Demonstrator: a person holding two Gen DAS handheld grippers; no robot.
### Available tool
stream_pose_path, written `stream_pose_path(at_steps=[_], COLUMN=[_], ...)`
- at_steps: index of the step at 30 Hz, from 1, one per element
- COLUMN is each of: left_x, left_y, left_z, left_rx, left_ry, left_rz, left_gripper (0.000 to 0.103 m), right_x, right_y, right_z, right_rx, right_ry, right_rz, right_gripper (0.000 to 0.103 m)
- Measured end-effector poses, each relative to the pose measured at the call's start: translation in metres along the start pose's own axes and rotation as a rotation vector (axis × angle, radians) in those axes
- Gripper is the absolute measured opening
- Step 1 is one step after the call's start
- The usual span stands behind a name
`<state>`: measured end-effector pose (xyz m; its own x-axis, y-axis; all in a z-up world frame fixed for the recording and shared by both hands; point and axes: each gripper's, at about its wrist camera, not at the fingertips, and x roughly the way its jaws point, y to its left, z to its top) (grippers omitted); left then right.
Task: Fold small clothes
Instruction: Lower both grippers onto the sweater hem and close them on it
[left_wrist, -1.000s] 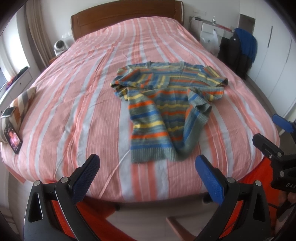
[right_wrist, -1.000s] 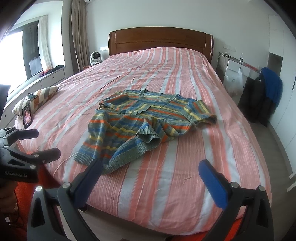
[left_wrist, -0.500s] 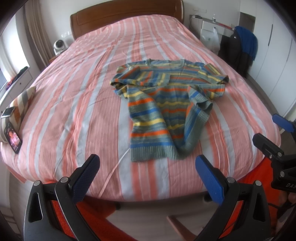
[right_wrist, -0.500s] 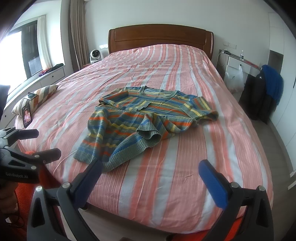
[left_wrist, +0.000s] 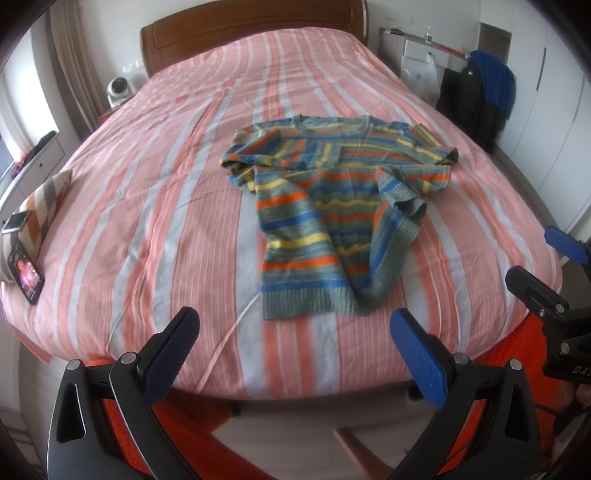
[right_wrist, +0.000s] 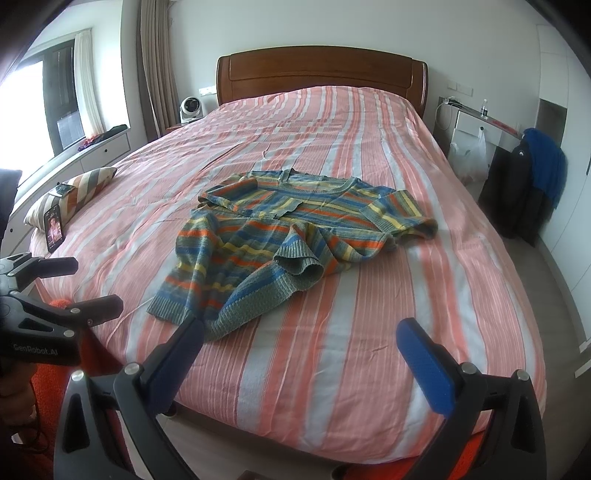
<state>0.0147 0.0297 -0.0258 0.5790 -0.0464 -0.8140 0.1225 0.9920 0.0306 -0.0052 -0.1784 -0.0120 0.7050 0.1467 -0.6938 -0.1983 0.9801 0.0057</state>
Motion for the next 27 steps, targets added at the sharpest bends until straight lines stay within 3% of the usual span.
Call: stream_pose_path(at_steps=[6, 11, 13, 16, 20, 21, 24, 26, 27], left_x=[0.001, 0.021, 0.041, 0.078, 0.133, 0.142, 0.158, 0.155, 0.153], left_y=[0.003, 0.057, 0.081, 0.096, 0.074, 0.068, 0.056, 0.051, 0.049], left_z=[0.001, 0.004, 0.004, 0.001, -0.002, -0.003, -0.003, -0.003, -0.003], left_rx=[0.004, -0.082, -0.144, -0.196, -0.099, -0.072, -0.024, -0.003, 0.005], left_ry=[0.008, 0.006, 0.042, 0.123, 0.23, 0.244, 0.246, 0.22, 0.216], left_rz=[-0.014, 0.005, -0.002, -0.082, -0.101, -0.077, -0.017, -0.004, -0.01], left_gripper=[0.103, 0.103, 0.103, 0.102, 0.099, 0.088, 0.085, 0.074, 0.057], right_x=[0.0, -0.006, -0.006, 0.01, 0.057, 0.077, 0.122, 0.155, 0.168], right_y=[0.0, -0.013, -0.029, -0.047, -0.05, -0.047, -0.03, -0.015, -0.01], right_z=[0.0, 0.003, 0.007, 0.012, 0.026, 0.032, 0.046, 0.054, 0.057], right_rx=[0.004, 0.012, 0.027, 0.006, -0.048, -0.058, -0.108, -0.144, -0.145], right_ry=[-0.004, -0.062, -0.087, -0.069, 0.003, 0.037, 0.107, 0.163, 0.185], right_rz=[0.0, -0.03, -0.052, -0.058, 0.033, 0.083, 0.16, 0.211, 0.227], right_gripper=[0.103, 0.103, 0.103, 0.103, 0.103, 0.103, 0.103, 0.102, 0.102])
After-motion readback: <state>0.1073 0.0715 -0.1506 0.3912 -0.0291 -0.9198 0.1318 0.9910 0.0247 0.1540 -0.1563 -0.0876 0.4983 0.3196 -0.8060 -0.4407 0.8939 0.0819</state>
